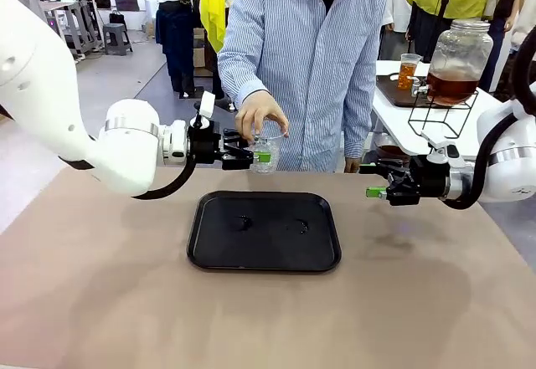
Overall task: Pour the drink into the iced cup.
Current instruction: Open the gripper to release the iced cup you were holding.
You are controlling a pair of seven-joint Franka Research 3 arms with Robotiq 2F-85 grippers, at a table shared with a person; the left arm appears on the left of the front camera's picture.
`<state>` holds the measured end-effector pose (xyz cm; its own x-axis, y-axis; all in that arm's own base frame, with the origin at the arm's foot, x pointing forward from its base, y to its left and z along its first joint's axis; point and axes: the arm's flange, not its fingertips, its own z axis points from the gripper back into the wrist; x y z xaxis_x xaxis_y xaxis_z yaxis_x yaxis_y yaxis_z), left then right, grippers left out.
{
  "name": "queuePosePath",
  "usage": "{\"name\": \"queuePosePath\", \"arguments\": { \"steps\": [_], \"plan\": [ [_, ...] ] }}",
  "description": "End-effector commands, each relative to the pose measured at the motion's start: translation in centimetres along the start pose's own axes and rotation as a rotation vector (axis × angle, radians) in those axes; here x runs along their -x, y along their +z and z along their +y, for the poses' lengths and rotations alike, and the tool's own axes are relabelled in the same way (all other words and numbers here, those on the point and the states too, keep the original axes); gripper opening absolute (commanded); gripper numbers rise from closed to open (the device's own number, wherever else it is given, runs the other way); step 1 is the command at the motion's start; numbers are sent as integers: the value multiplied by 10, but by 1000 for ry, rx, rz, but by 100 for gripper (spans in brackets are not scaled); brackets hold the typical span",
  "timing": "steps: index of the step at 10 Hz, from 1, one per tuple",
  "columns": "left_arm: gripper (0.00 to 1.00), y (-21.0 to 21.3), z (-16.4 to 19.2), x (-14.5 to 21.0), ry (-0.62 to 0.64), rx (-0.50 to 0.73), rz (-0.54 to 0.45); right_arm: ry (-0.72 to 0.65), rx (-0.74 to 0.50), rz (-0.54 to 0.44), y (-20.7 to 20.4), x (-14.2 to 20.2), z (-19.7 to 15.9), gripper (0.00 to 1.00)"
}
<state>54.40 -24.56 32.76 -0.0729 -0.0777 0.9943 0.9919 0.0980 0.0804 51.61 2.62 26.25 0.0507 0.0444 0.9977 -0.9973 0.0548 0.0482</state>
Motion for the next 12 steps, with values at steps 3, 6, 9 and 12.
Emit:
{"name": "queuePosePath", "arguments": {
  "steps": [3,6,9,12],
  "plan": [
    [67,-1,-1,-3,-9,2,-5,-2,-1,1,-1,-3,-1,100],
    [67,-1,-1,-3,-9,2,-5,-2,-1,1,-1,-3,-1,100],
    [67,-1,-1,-3,-9,2,-5,-2,-1,1,-1,-3,-1,100],
    [100,7,1,-2,3,-4,0,-2,-1,1,-1,-3,-1,100]
  ]
}}
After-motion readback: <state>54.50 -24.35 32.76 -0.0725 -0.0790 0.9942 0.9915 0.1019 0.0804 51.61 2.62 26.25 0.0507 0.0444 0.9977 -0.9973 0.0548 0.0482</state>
